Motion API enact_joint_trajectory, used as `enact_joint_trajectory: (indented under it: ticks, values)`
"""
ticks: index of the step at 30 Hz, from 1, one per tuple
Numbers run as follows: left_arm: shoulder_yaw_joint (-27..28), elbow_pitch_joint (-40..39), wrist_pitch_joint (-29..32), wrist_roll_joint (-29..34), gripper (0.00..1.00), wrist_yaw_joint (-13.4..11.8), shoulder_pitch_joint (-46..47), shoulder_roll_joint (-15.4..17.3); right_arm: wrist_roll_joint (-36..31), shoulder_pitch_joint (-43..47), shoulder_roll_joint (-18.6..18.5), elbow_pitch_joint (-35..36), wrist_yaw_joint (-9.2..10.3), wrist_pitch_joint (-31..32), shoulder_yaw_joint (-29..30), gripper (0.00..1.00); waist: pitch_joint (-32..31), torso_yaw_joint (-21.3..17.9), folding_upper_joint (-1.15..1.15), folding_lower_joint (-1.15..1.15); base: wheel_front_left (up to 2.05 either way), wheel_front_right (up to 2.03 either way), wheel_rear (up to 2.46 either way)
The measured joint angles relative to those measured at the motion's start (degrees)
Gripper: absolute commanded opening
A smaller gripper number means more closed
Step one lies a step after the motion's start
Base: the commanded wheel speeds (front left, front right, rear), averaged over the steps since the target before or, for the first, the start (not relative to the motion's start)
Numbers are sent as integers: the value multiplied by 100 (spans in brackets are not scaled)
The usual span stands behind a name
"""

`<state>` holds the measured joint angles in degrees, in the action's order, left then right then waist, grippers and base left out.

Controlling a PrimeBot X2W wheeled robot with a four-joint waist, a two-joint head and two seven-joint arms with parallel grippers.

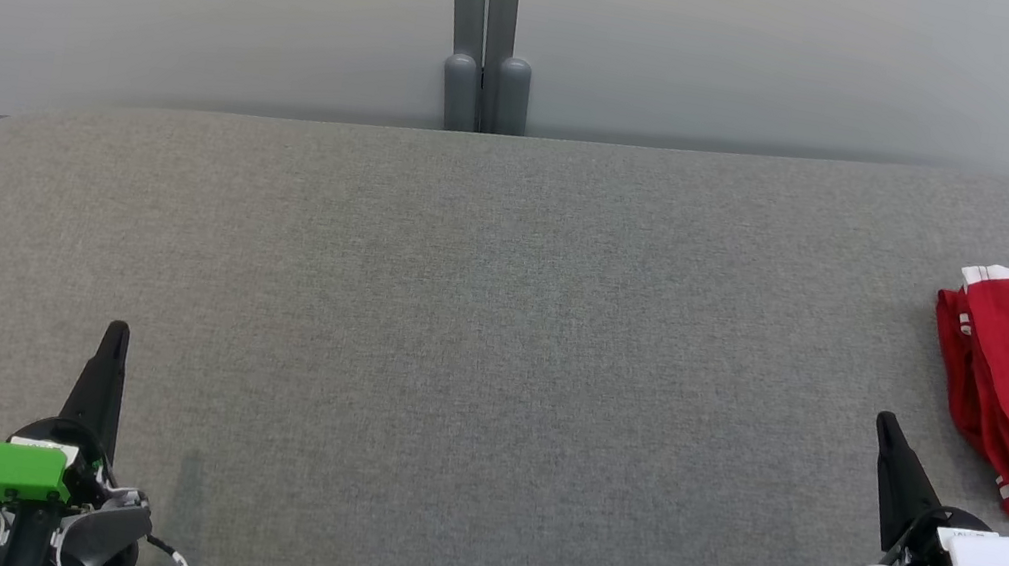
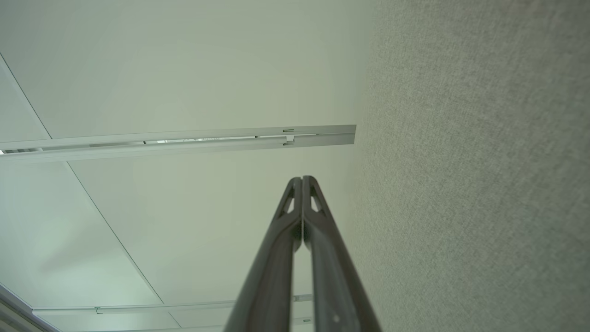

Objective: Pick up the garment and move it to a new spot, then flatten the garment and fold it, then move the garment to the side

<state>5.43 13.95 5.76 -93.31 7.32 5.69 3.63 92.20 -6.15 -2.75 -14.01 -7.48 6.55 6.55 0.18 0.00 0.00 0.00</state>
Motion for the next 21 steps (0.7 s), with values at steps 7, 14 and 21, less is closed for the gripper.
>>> enact_joint_trajectory:
  ticks: [7, 14, 21]
  values:
    - [8, 0, 4, 8, 0, 0, 0, -7, 0, 0, 0, 0, 0, 0, 0, 0, 0, 0, 0, 0, 0, 0, 0]
    - [15, 1, 14, 14, 0, 0, 1, -16, 0, 0, 0, 0, 0, 0, 0, 0, 0, 0, 0, 0, 0, 0, 0]
    - [23, 1, 19, 15, 0, 0, 1, -22, 0, 0, 0, 0, 0, 0, 0, 0, 0, 0, 0, 0, 0, 0, 0]
